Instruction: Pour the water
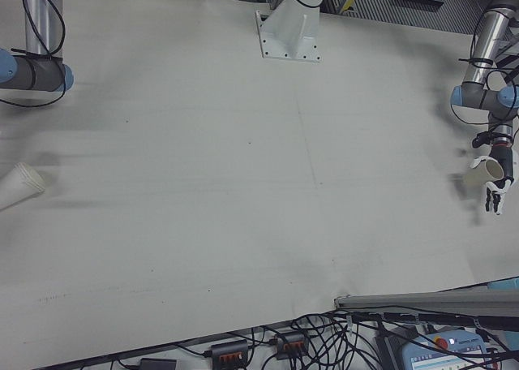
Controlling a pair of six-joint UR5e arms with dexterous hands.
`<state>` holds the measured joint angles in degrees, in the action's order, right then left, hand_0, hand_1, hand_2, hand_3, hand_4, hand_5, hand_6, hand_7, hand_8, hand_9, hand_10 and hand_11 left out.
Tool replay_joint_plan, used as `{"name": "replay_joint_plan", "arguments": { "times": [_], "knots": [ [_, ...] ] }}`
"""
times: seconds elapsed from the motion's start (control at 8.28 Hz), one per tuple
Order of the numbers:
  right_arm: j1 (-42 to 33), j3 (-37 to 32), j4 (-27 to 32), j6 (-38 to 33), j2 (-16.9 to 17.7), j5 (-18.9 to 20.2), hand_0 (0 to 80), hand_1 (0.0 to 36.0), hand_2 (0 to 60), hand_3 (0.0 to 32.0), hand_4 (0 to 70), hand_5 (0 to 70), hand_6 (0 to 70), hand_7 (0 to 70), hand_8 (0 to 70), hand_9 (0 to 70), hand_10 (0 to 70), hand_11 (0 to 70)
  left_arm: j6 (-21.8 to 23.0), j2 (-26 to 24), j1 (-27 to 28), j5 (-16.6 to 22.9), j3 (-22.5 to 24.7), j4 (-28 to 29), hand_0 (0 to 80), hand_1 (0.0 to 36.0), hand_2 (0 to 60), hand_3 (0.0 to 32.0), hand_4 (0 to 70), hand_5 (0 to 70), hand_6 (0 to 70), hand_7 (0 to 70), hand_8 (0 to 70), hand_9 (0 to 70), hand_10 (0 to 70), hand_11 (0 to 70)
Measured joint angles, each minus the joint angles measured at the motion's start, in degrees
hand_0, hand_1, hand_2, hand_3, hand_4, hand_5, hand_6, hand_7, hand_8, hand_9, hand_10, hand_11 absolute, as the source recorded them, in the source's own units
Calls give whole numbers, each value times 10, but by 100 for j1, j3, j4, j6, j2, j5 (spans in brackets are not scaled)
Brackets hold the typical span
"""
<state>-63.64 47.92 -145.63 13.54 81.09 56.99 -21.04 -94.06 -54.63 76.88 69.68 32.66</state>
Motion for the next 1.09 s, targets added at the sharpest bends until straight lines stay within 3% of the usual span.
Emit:
{"name": "replay_joint_plan", "arguments": {
  "times": [0.12,0.24,0.48,0.97,1.09],
  "knots": [
    [-27,3,0,-4,1,3,278,0,0,320,0,0,0,0,41,0,0,0,-105,8,3,-3,-87,146,468,112,86,0,252,280,0,28,0,0,0,0],
    [-49,12,0,-7,3,8,290,0,0,320,0,0,0,0,40,0,0,0,-164,17,4,-2,-125,218,460,97,61,0,226,3,0,15,0,0,0,0],
    [-72,43,-3,-9,3,13,339,0,0,320,0,0,0,0,29,0,0,0,-198,23,9,2,-148,235,423,74,43,0,173,0,0,0,0,0,0,0],
    [-106,109,-9,-32,-2,40,379,0,0,320,0,0,0,0,19,0,0,0,-203,25,14,6,-177,184,438,80,16,0,124,0,0,12,0,0,0,0],
    [-129,146,-9,-34,-1,49,379,0,0,320,0,0,0,0,19,0,0,0,-171,35,11,7,-172,176,430,80,36,0,133,0,0,29,0,0,0,0]
  ]
}}
